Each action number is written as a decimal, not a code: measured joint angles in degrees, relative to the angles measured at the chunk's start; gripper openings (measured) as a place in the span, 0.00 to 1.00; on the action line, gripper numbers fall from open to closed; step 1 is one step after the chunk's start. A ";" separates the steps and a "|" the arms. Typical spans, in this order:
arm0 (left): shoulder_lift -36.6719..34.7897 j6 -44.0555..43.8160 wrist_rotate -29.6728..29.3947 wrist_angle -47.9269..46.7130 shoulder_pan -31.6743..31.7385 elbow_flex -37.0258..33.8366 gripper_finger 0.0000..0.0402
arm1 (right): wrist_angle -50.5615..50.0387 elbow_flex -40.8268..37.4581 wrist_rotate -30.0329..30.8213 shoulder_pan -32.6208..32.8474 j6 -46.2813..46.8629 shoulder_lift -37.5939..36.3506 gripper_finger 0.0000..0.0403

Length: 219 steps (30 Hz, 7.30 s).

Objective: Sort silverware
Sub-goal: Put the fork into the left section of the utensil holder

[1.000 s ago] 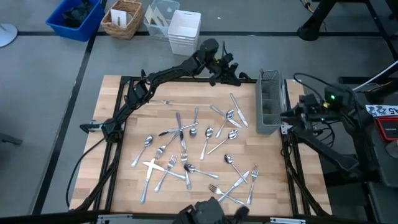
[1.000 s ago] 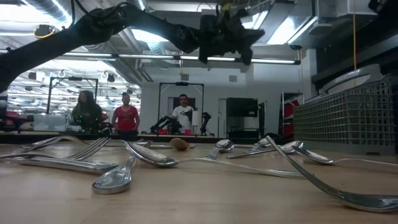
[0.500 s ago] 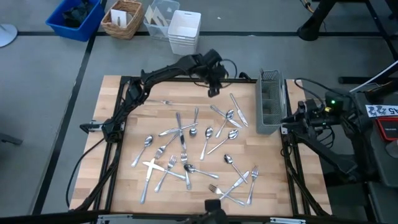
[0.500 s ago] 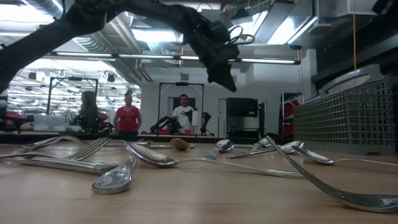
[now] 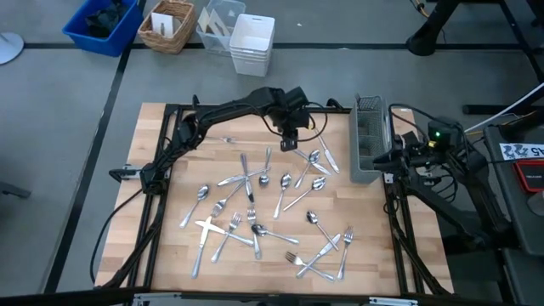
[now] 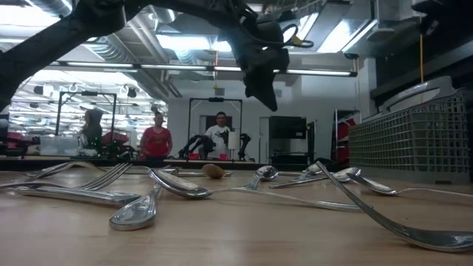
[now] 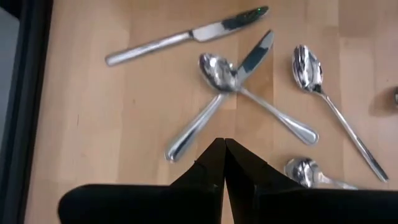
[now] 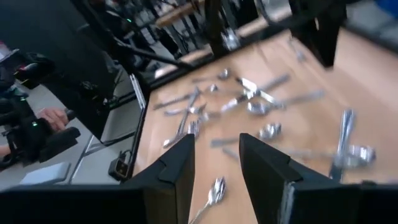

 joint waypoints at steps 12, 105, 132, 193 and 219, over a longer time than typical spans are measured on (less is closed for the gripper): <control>-0.02 -2.48 -0.76 -1.03 4.69 -0.01 0.01 | 17.42 -2.10 -3.89 0.11 0.96 17.71 0.32; 0.00 -1.18 -0.68 -3.50 3.42 -0.02 0.01 | 22.09 -13.84 57.68 93.77 55.29 53.93 0.32; 0.01 -0.98 -0.68 -3.54 3.42 -0.02 0.01 | 23.47 -12.54 56.56 93.74 55.40 53.86 0.02; -59.25 -13.05 -0.41 42.82 6.87 -78.52 0.01 | -33.53 47.20 103.04 49.86 -0.32 50.52 0.00; -59.12 -20.99 -0.44 63.61 -0.44 -93.57 0.01 | -16.99 41.26 104.25 15.61 -33.67 60.06 0.00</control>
